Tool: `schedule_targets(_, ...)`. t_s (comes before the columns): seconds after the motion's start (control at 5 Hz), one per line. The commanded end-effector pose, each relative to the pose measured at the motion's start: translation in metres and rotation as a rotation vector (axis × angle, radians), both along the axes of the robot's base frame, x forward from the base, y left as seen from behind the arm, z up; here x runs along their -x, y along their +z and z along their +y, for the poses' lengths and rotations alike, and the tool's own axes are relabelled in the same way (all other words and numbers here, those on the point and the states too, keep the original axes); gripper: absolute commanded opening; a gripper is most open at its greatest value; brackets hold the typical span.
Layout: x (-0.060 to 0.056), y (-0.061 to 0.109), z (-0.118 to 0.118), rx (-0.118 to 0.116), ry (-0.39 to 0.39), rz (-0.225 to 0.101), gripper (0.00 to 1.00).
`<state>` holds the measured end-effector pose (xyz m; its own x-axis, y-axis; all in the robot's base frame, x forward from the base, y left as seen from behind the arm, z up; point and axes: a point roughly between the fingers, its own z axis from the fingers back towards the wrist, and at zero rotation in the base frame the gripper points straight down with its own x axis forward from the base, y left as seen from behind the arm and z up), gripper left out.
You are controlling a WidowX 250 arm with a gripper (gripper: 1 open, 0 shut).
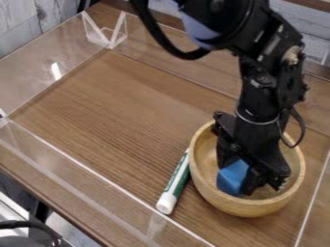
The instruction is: Remove the blue block from inside the brown bowl and put it on the table
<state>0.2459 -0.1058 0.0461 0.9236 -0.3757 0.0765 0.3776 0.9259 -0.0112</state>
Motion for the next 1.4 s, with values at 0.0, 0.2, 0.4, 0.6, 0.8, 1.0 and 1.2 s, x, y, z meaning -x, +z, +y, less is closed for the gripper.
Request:
schedule_targets(0.0,-0.01,0.027,0.0,0.023,0.011,-0.069,0.0)
schedule_targets(0.2,-0.009,0.037,0.003,0.021,0.022,-0.074,0.0)
schedule_targets(0.4,-0.009,0.053,0.008,0.019,0.043,-0.09,0.0)
schedule_targets(0.6,-0.009,0.077,0.018,0.01,0.087,-0.129,0.0)
schedule_targets(0.8,-0.008,0.102,0.034,-0.009,0.147,-0.162,0.0)
schedule_targets(1.0,-0.01,0.116,0.062,-0.028,0.214,-0.182,0.0)
schedule_targets(1.2,-0.006,0.119,0.091,-0.039,0.294,-0.187,0.0)
